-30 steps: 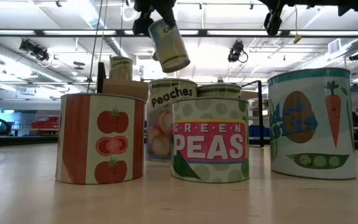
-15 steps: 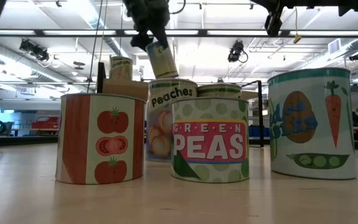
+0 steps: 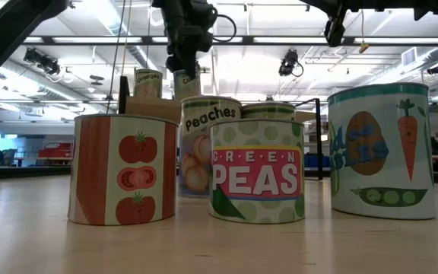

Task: Pick and place cans onto a shelf
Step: Put the canned carrots on the shelf

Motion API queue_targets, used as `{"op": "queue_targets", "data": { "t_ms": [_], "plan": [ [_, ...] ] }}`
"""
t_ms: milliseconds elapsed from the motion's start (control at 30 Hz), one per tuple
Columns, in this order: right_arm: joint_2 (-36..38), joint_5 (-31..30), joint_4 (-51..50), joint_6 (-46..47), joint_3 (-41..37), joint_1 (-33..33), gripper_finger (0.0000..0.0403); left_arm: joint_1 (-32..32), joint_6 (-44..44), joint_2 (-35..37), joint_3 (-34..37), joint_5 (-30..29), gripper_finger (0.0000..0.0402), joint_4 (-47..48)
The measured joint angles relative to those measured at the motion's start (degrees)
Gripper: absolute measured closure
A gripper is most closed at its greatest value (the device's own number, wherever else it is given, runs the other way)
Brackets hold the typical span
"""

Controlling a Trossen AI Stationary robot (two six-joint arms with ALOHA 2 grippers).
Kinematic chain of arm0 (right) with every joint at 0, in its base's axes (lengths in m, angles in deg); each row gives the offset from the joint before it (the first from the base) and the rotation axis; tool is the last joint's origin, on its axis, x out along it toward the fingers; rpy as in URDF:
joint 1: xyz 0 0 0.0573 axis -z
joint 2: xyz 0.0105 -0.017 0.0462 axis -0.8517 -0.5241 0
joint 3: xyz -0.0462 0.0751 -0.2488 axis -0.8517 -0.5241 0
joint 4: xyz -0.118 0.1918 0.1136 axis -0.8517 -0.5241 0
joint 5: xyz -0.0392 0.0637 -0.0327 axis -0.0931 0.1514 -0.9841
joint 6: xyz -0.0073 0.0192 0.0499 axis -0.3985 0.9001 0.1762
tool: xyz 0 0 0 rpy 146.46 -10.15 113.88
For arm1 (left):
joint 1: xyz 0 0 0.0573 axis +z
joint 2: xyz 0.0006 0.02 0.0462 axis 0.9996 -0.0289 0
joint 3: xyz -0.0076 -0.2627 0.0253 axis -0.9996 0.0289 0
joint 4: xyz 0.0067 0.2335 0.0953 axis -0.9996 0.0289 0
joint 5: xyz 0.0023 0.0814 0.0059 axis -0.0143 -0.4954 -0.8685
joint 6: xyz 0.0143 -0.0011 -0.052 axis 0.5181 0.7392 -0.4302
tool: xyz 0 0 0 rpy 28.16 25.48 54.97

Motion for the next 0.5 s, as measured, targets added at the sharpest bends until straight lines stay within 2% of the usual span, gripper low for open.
{"op": "queue_targets", "data": {
  "t_ms": [267,500],
  "plan": [
    [0.0,-0.13,-0.02,-0.01,0.0,0.05,0.0341,-0.02,4.46,-0.58,-0.25,-4.0,0.0078,2.26],
    [-0.01,-0.55,-0.02,-0.01,0.0,0.04,0.0341,0.13,4.88,-0.73,-0.11,-5.51,0.0068,3.53]
  ]
}}
